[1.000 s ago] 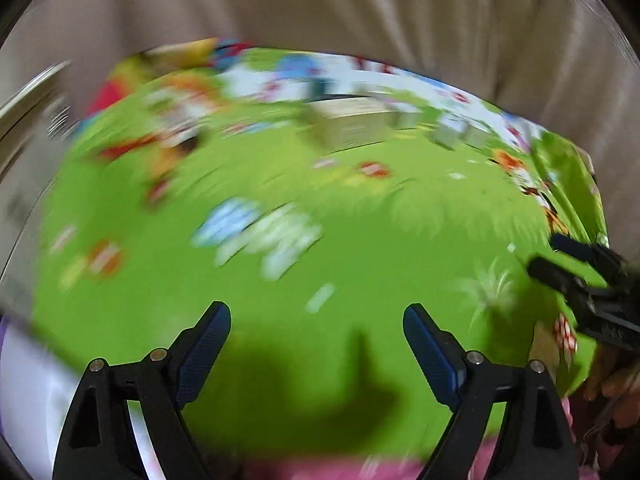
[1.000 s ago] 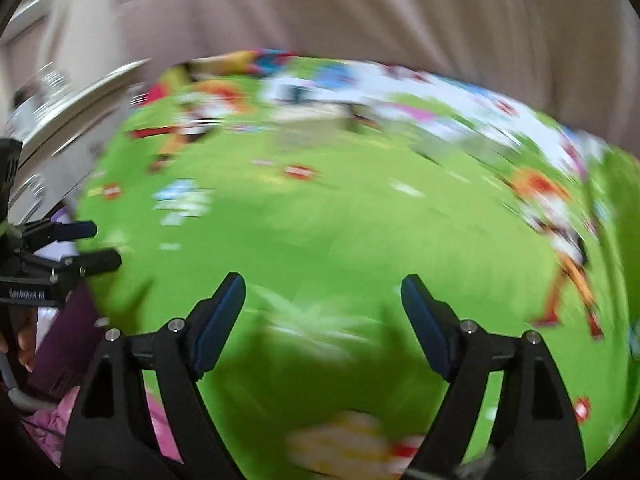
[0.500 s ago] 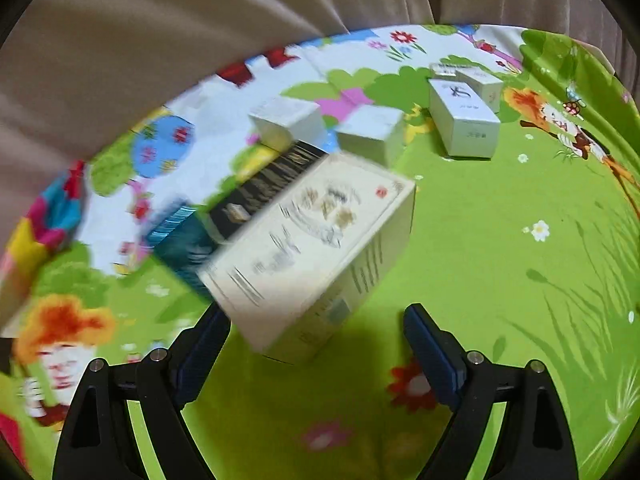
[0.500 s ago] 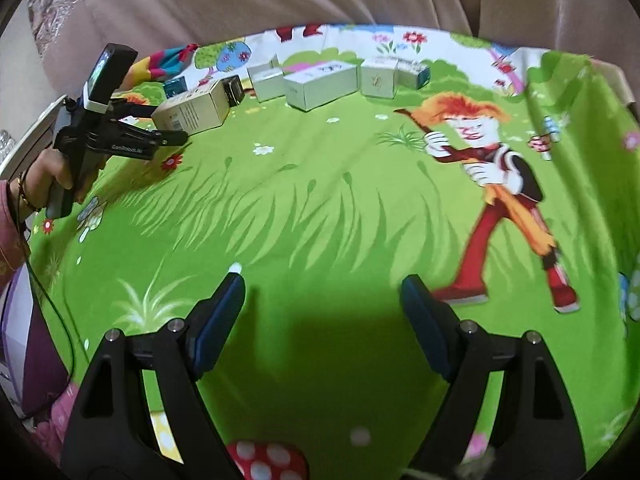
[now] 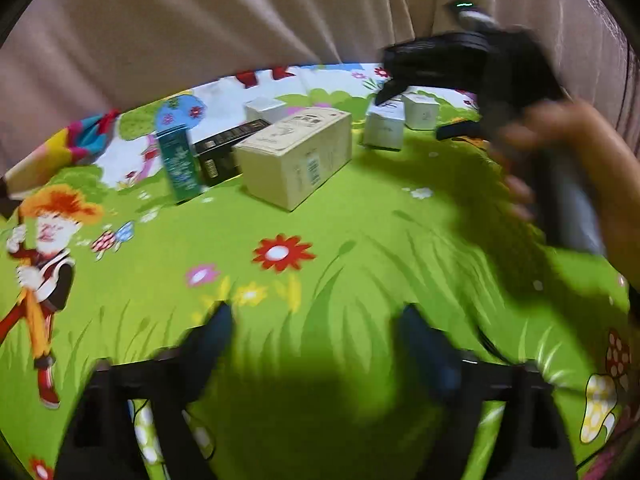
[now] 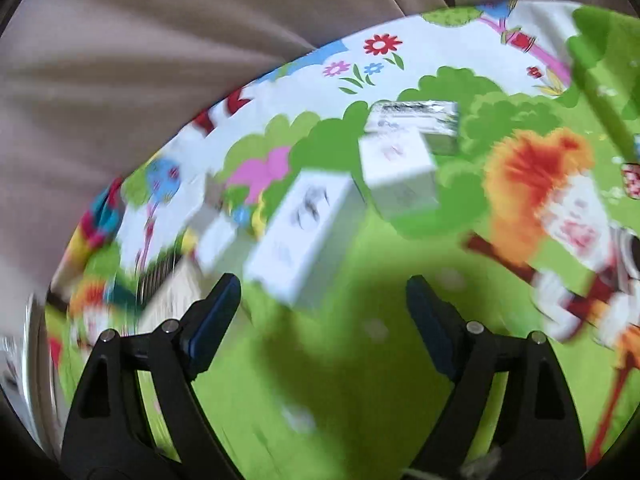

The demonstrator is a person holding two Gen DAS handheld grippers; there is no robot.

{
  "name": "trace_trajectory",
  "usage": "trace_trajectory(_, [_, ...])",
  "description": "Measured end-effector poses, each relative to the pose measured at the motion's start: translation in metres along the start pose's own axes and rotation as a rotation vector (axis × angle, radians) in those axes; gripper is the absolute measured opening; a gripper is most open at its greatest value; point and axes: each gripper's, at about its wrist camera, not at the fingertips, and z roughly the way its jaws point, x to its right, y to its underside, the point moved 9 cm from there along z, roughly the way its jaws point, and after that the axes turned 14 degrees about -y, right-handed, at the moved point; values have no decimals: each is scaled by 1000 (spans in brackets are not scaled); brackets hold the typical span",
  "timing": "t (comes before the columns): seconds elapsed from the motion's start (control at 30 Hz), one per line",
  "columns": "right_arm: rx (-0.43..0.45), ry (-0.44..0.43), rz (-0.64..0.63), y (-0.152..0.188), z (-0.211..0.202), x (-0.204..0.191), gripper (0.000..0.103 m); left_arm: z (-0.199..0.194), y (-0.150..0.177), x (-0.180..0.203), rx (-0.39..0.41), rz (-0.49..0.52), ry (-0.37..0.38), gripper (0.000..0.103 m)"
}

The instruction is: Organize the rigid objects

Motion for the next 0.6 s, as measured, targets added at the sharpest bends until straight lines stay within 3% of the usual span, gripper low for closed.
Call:
trace_trajectory(0.03, [-1, 27, 1, -5, 9, -2, 87, -3, 0, -4, 11, -10, 10, 90])
trace_trajectory(0.1, [-31, 177, -46, -10, 30, 0, 89, -3, -2, -12, 23, -12, 1, 90])
trace_trajectory(0.2, [-46, 266, -199, -9, 42, -4, 85, 10, -23, -20, 37, 33, -30, 90])
trace_trajectory(0.27, [-39, 198, -263, -1, 33, -8, 45, 17, -41, -23, 46, 56, -7, 90])
trace_trajectory(0.37, [-95, 202, -361, 20, 13, 0, 45, 41, -66, -18, 15, 88, 58, 90])
trace_trajectory(0.53, [-190, 141, -488, 64, -44, 15, 45, 83, -105, 1, 6, 205, 59, 90])
trace_trajectory(0.6, [-230, 123, -540, 79, -62, 23, 45, 99, -113, 13, -28, 241, 118, 90])
